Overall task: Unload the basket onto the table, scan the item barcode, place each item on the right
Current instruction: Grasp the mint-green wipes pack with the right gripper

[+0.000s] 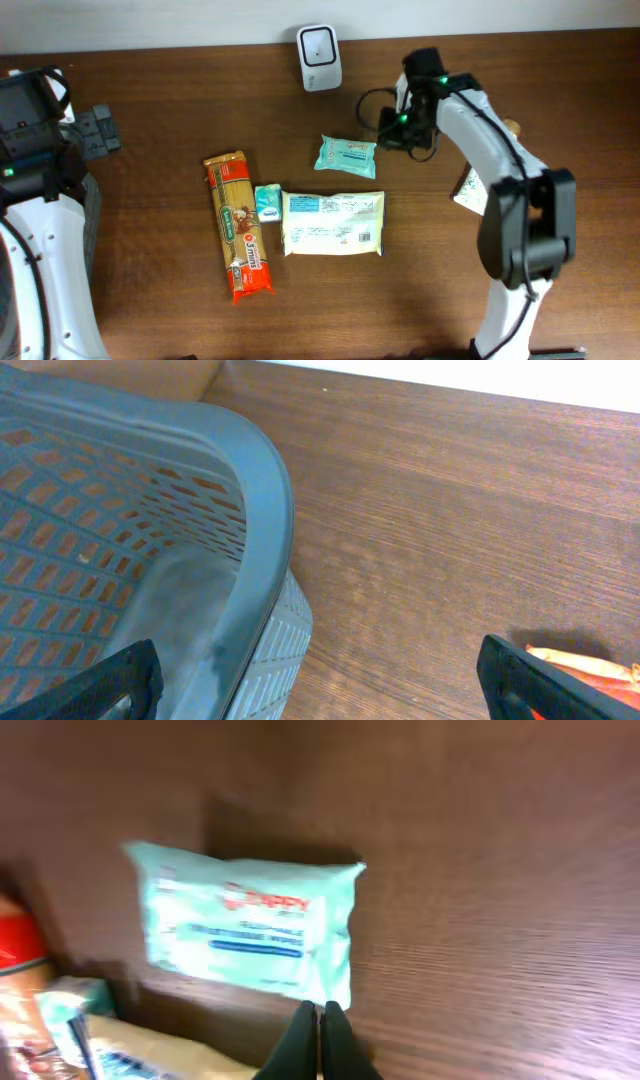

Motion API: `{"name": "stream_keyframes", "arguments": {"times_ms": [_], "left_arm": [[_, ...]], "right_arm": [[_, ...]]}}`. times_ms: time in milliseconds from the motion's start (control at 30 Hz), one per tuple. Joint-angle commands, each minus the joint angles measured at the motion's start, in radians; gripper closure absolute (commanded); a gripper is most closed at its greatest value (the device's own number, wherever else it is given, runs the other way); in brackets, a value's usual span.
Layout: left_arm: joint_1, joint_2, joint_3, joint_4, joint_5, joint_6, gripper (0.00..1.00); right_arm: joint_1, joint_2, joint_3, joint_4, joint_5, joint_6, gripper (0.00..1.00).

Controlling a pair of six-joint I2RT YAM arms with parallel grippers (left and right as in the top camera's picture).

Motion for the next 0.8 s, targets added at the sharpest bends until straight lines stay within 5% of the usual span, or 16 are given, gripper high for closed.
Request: {"name": "stream_keyframes", "arguments": {"times_ms": [0, 67, 367, 400, 467, 533, 633, 767], "left_arm": [[0.005, -0.013, 0.003, 0.001, -0.003, 0.016, 0.01], [0.005, -0.013, 0.003, 0.001, -0.003, 0.016, 0.01], [0.005, -0.013, 0.003, 0.001, -0.003, 0.016, 0.01], [0.005, -0.013, 0.003, 0.001, -0.003, 0.016, 0.01], [0.005, -0.013, 0.003, 0.001, -0.003, 0.016, 0.01], [0.005, -0.013, 0.003, 0.001, -0.003, 0.016, 0.01], [0.005, -0.013, 0.003, 0.001, -0.003, 0.016, 0.01], [0.005, -0.013, 0.003, 0.001, -0.003, 0.016, 0.01]], "right_arm": [[0.011, -0.013, 0.008, -0.024, 0.065, 0.019, 0.31], [0.011, 0.043, -0.024, -0.015, -0.038, 0.042, 0.02], [0.13, 0.22, -0.031, 0.07, 0.044, 0.292, 0.19], [0.132, 0.241, -0.031, 0.082, 0.05, 0.298, 0.28], [0.129, 0.244, -0.031, 0.092, 0.049, 0.298, 0.69], [0.129, 0.244, -0.03, 0.092, 0.049, 0.297, 0.96], [0.128, 0.236, -0.026, 0.092, 0.031, 0.262, 0.96], [0.131, 0.155, -0.014, 0.005, 0.001, 0.028, 0.96]]}}
